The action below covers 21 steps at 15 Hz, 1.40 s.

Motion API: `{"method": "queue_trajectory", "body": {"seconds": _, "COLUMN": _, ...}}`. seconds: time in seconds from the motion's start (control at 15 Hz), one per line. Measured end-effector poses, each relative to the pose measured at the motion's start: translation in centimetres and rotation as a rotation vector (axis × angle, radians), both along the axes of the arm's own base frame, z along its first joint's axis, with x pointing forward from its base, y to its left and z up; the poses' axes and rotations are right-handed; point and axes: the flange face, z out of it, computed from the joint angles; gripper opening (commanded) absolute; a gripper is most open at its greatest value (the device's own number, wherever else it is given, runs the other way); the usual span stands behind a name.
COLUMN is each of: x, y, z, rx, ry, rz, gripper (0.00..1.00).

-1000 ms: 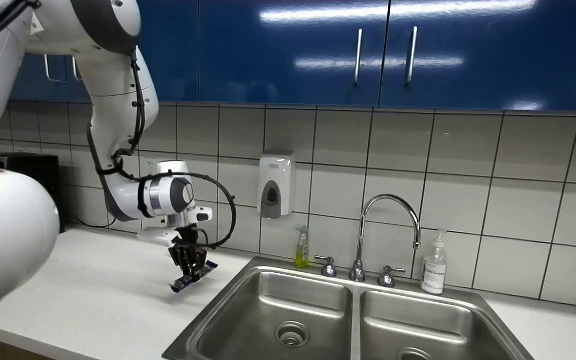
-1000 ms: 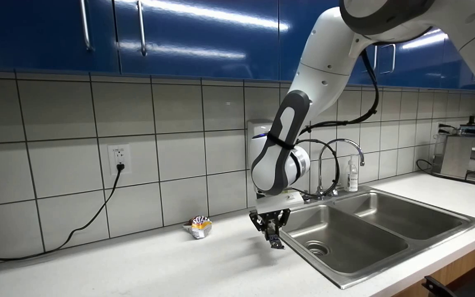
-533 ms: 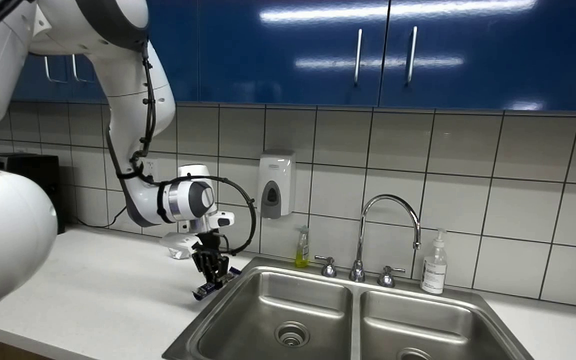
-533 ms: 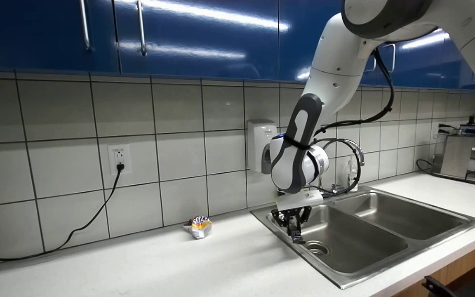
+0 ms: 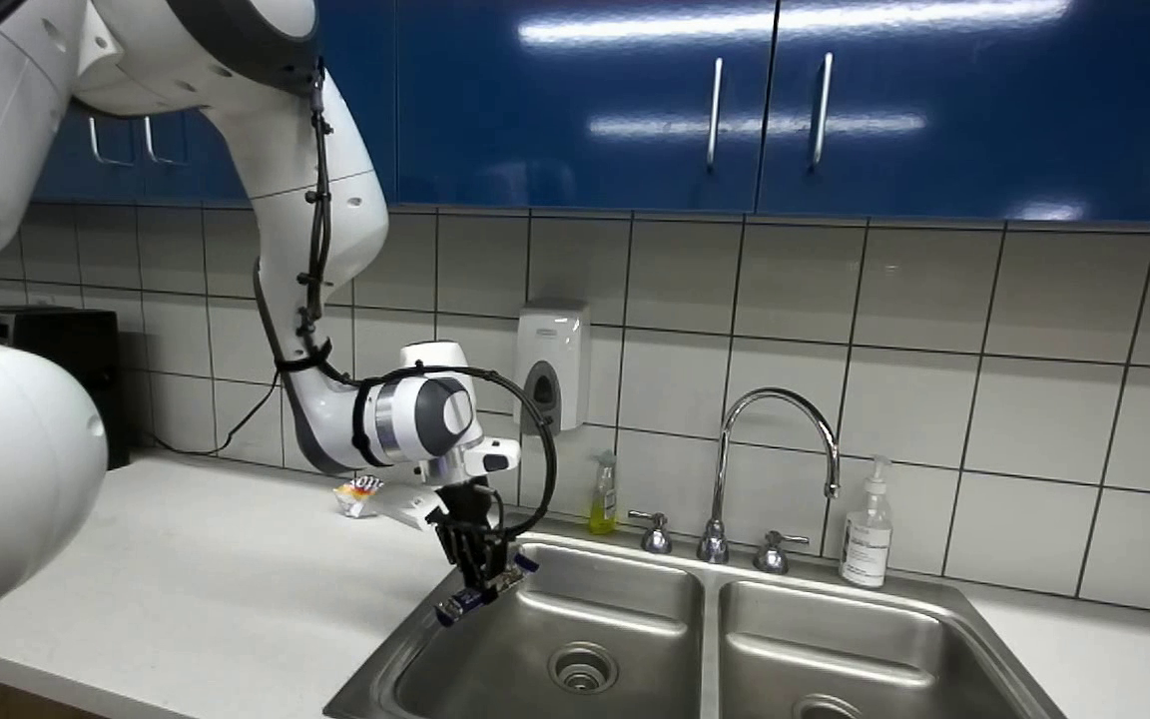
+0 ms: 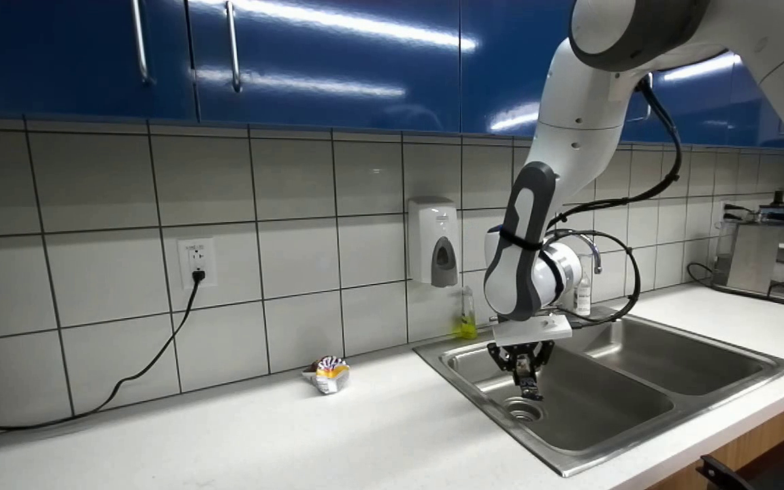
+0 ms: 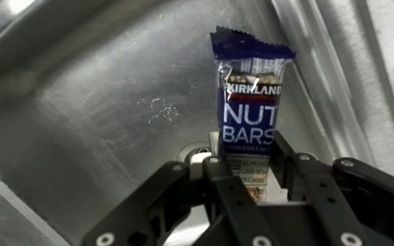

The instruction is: Pick up the pack of snacks and put it in the sink

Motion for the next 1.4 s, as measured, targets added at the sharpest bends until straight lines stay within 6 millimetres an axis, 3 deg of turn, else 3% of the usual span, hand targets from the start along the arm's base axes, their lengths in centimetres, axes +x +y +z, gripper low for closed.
{"method": "queue_trajectory", "body": {"seconds": 0.27, "x": -0.9, "y": -3.8, "z": -0.3, "rx": -0.014, "ry": -0.009, "rz": -0.067, "gripper": 0.11}}
{"method": "queue_trajectory", "body": {"seconds": 0.6, "x": -1.5, "y": -6.9, "z": -1.1, "rx": -0.03, "ry": -0.014, "rz": -0.124, "gripper": 0.11}}
{"method": "queue_trajectory", "body": {"seconds": 0.67, "x": -1.6, "y": -7.2, "z": -1.3, "rx": -0.032, "ry": -0.014, "rz": -0.133, "gripper": 0.36}}
{"method": "queue_trajectory", "body": {"seconds": 1.4, "x": -1.7, "y": -7.9, "z": -1.9, "rx": -0.039, "ry": -0.015, "rz": -0.145, "gripper": 0.36}}
